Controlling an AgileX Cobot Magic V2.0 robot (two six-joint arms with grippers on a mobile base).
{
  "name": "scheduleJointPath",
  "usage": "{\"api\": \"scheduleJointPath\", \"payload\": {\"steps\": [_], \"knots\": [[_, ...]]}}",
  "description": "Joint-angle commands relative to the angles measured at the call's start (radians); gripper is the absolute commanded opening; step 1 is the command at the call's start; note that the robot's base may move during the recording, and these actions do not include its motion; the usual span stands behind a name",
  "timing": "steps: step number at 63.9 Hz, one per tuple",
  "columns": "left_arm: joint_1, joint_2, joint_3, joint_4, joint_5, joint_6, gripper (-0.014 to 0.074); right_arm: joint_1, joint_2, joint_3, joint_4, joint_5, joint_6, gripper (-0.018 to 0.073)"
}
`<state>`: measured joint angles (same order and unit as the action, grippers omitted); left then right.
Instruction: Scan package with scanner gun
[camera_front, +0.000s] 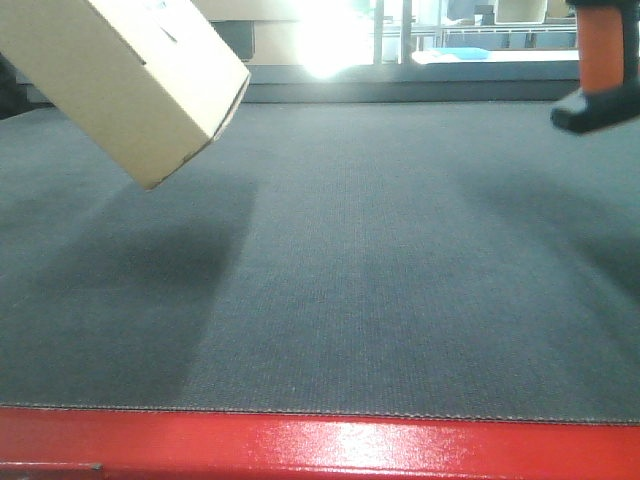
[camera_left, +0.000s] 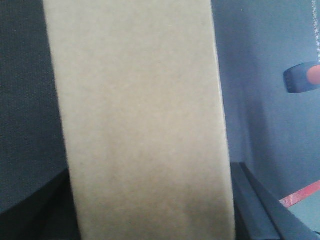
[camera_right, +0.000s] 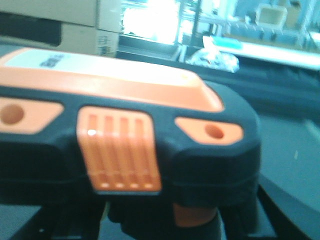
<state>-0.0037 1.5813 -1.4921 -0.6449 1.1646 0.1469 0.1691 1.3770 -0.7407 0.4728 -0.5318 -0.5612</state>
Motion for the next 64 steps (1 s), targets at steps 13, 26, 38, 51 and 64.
{"api": "scheduleJointPath", "payload": {"steps": [13,26,38,51,64], "knots": [[-0.002,-0.017,0.001,0.041,0.008,0.004,-0.0111,0.002,-0.033,-0.126,-0.006,0.108,-0.3,-0.0153],[-0.002,-0.017,0.001,0.054,0.021,0.004,-0.0111,0.002,-0.033,-0.155,-0.006,0.106,-0.313,-0.0153],[-0.002,-0.017,0.001,0.074,0.025,0.004,-0.0111,0.002,-0.033,-0.156,-0.006,0.104,-0.313,-0.0153],[-0.002,-0.017,0.001,0.074,0.029,0.004,-0.0111,0.002,-0.033,-0.156,-0.006,0.106,-0.313,-0.0153],[-0.002,-0.017,0.001,0.074,0.029,0.004,-0.0111,0.002,-0.033,-0.156,0.008,0.106,-0.313,-0.0153]]}}
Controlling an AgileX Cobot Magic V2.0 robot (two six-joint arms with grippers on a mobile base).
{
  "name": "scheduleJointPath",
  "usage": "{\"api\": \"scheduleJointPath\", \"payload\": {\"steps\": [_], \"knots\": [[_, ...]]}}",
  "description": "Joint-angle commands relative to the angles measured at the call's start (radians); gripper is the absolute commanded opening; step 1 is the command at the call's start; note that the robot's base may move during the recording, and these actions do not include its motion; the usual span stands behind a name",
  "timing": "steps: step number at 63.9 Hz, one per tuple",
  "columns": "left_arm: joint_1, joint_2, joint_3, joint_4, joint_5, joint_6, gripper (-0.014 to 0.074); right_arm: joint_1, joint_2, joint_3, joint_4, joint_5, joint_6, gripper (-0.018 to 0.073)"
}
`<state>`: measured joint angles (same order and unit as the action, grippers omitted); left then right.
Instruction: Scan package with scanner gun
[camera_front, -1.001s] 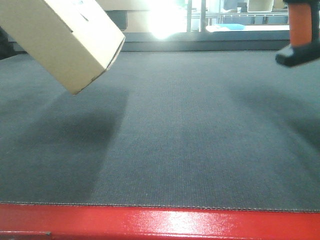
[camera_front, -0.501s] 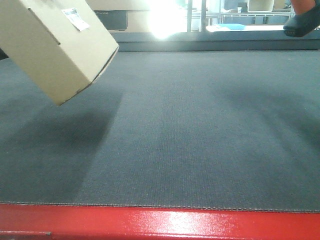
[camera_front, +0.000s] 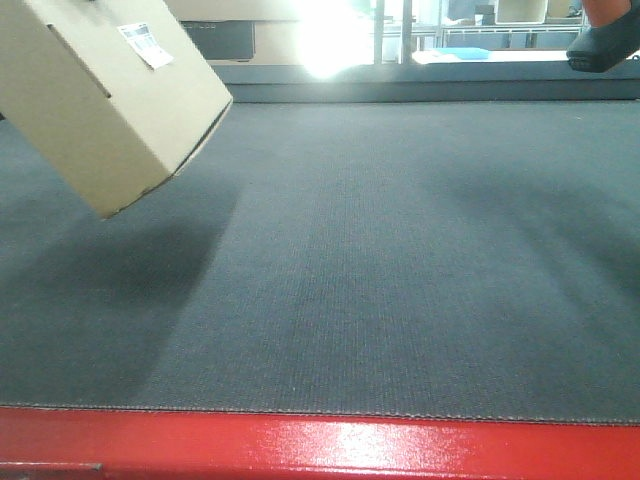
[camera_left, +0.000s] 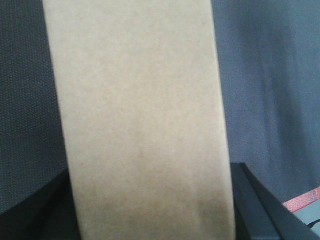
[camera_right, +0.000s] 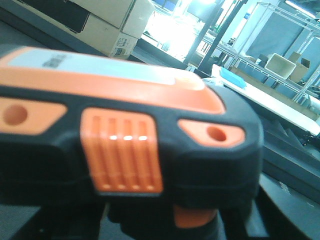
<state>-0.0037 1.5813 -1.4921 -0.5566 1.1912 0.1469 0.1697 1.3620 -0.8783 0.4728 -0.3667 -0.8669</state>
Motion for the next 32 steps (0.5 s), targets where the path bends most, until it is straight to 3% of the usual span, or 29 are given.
{"api": "scheduleJointPath", "payload": {"steps": [1,8,23,32], "knots": [[-0.002,-0.017,0.001,-0.015,0.002,0.004,-0.0111,0.001,-0.018,-0.018,0.011,-0.059,-0.007,-0.0153],[-0.002,-0.017,0.001,-0.015,0.002,0.004,-0.0111,0.001,-0.018,-0.018,0.085,-0.059,-0.007,-0.0153],[-0.002,-0.017,0.001,-0.015,0.001,0.004,-0.0111,0.001,-0.037,-0.018,0.416,-0.055,-0.007,-0.0153],[-0.002,-0.017,0.001,-0.015,-0.004,0.004,-0.0111,0.001,-0.043,-0.018,0.449,-0.023,0.029,-0.0153]]}}
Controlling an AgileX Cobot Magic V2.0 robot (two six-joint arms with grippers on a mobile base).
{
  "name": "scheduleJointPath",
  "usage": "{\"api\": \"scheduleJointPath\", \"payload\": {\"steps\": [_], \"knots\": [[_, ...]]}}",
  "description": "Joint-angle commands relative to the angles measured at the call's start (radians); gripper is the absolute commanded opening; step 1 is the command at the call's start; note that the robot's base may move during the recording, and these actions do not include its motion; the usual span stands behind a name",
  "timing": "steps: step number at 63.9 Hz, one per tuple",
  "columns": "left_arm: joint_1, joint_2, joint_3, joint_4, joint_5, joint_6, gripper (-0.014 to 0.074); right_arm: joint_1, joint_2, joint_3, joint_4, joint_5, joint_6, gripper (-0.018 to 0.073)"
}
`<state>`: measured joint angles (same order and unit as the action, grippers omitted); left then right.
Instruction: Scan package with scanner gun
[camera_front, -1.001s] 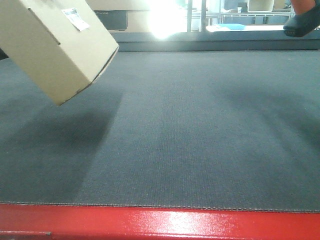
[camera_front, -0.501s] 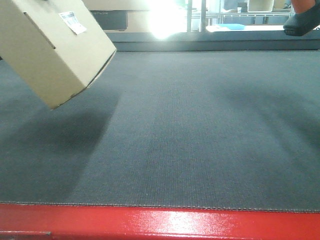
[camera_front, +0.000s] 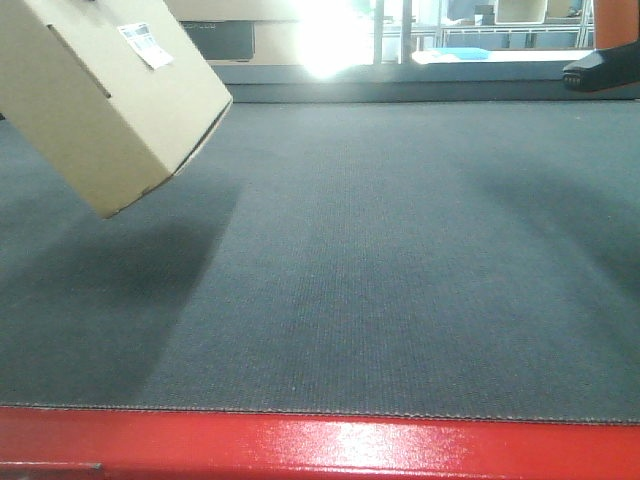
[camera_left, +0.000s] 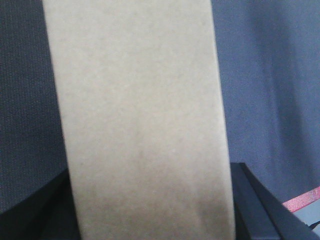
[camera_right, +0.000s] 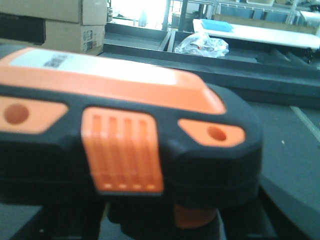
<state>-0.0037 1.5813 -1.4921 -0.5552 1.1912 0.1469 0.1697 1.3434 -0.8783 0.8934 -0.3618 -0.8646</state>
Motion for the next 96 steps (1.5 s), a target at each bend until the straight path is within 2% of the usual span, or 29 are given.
{"api": "scheduleJointPath", "payload": {"steps": [1,12,24,35,38,44,52,58,73,84,96], "knots": [[-0.002,-0.017,0.001,-0.016,-0.004,0.004,-0.0111,0.001,-0.025,-0.018,0.028,-0.021,0.037,-0.0153],[-0.002,-0.017,0.001,-0.016,-0.004,0.004,-0.0111,0.001,-0.03,-0.016,0.034,-0.003,0.176,-0.0156],[-0.002,-0.017,0.001,-0.016,-0.004,0.004,-0.0111,0.001,-0.03,-0.002,0.034,-0.031,0.246,-0.0156],[-0.002,-0.017,0.001,-0.016,-0.004,0.004,-0.0111,0.0,-0.03,0.066,0.028,-0.106,0.477,-0.0156],[-0.002,-0.017,0.001,-0.016,-0.002,0.004,-0.0111,0.0,-0.03,0.087,-0.001,-0.118,0.533,-0.0156],[-0.002,-0.017,0.001,-0.016,0.003,0.004,-0.0111,0.0,-0.03,0.128,-0.119,-0.146,0.602,-0.0156],[-0.002,-0.017,0.001,-0.016,0.005,0.004,-0.0111,0.0,-0.03,0.18,-0.286,-0.223,0.616,-0.0156],[-0.002,-0.017,0.001,-0.016,0.005,0.004,-0.0111,0.0,-0.03,0.219,-0.369,-0.311,0.616,-0.0156],[-0.002,-0.017,0.001,-0.016,0.003,0.004,-0.0111,0.0,-0.002,0.263,-0.385,-0.405,0.624,-0.0156],[-0.002,-0.017,0.001,-0.016,-0.003,0.004,-0.0111,0.0,0.07,0.263,-0.397,-0.49,0.72,-0.0156],[-0.002,-0.017,0.001,-0.016,-0.003,0.004,-0.0111,0.0,0.164,0.263,-0.466,-0.588,0.771,-0.0156]]}}
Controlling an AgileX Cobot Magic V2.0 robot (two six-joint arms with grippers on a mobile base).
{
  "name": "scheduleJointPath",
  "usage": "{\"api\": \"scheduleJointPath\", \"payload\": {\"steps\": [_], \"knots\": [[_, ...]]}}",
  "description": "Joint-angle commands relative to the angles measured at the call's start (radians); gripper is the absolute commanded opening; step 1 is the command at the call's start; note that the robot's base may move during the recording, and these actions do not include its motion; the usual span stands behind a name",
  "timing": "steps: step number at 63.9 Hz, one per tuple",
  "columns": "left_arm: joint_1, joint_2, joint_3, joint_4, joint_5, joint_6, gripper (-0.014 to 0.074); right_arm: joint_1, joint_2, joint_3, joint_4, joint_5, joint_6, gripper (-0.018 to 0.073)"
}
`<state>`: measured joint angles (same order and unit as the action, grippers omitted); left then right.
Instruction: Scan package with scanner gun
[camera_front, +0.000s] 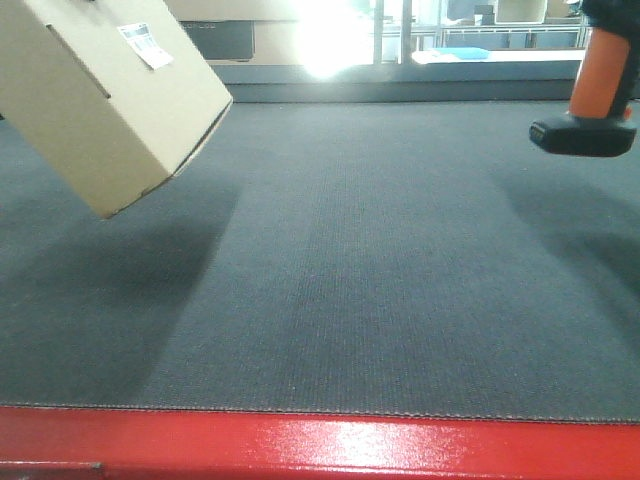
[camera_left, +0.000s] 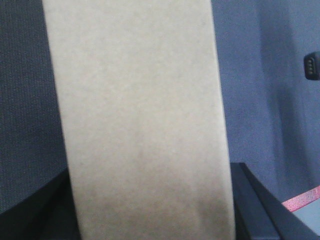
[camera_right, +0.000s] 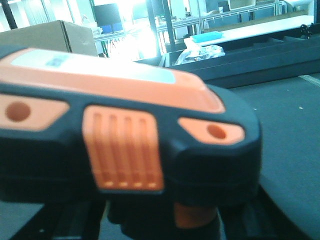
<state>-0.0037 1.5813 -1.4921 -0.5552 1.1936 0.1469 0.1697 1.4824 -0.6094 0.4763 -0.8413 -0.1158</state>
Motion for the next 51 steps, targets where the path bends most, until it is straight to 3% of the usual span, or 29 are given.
{"api": "scheduleJointPath", "payload": {"steps": [1,51], "knots": [[-0.002,-0.017,0.001,-0.016,-0.006,0.004,-0.0111,0.0,0.032,-0.006,-0.051,-0.109,0.022,-0.0156],[-0.002,-0.017,0.001,-0.016,-0.008,0.004,-0.0111,0.0,0.174,-0.006,-0.051,-0.15,0.029,-0.0156]]}}
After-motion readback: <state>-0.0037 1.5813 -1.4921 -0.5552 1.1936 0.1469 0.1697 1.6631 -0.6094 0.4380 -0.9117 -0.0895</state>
